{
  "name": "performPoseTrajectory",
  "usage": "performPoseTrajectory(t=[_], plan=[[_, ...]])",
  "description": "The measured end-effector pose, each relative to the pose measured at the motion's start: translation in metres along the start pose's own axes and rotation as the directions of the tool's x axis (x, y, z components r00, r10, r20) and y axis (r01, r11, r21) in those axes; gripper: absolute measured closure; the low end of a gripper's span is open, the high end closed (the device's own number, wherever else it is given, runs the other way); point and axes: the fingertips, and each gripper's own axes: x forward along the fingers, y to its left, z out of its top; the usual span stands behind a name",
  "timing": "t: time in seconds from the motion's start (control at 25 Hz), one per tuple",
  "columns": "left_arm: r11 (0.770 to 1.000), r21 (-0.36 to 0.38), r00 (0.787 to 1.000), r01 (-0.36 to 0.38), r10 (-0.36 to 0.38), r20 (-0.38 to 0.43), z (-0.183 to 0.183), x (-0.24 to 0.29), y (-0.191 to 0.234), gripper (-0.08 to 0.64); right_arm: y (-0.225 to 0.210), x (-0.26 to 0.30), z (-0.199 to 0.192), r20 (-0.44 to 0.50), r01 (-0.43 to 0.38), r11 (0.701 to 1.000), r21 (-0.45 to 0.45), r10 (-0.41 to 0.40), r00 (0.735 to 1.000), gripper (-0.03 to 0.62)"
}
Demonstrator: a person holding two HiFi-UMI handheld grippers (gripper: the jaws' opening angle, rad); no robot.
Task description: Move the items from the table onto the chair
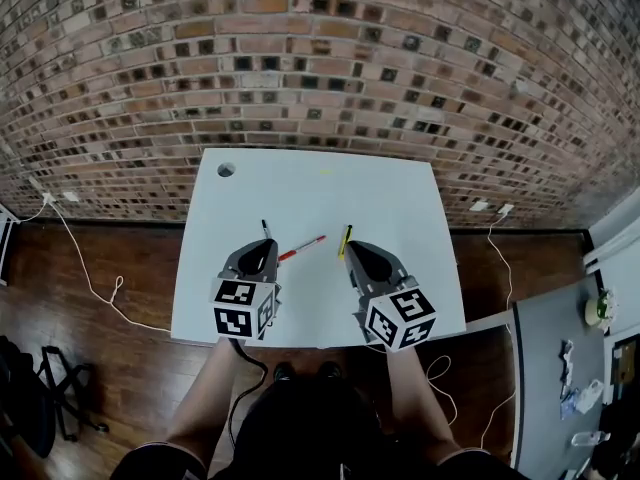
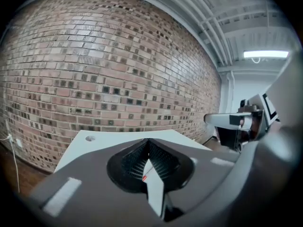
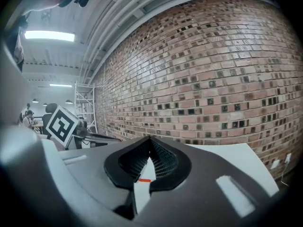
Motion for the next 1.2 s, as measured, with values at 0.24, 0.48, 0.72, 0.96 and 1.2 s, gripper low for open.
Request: performPoseTrajectory(t=[0.24,0.48,0.72,0.96,1.2], plan=[[0.995,-0.007,0.993,-0.101,0.101,-0.063,-0.032,0.035,0.027,0.548,-0.006,0.008,-0.015,-0.036,-0.018,0.999,0.027,0.019,0.999,0.591],[0.983,-0.043,0.969,-0.178,0.167,-0.184,-0.078,0.084,0.055,0.432,-0.017,0.012,-0.034,-0.086,-0.027,0.998,0.051,0.032,0.996,0.591],[0.961,-0.052,0.906,-0.271,0.236,-0.351,-0.133,0.118,0.081,0.411,-0.033,0.010,-0.051,-0.134,-0.014,0.998,0.060,0.022,0.991,0.591],[0.945,-0.048,0.855,-0.323,0.270,-0.443,-0.154,0.124,0.082,0.411,-0.054,0.001,-0.052,-0.138,0.006,0.998,0.067,0.003,0.990,0.591],[0.938,-0.011,0.837,-0.347,0.305,-0.454,-0.156,0.125,0.086,0.464,-0.065,-0.003,-0.051,-0.132,0.016,0.997,0.072,-0.007,0.991,0.591]])
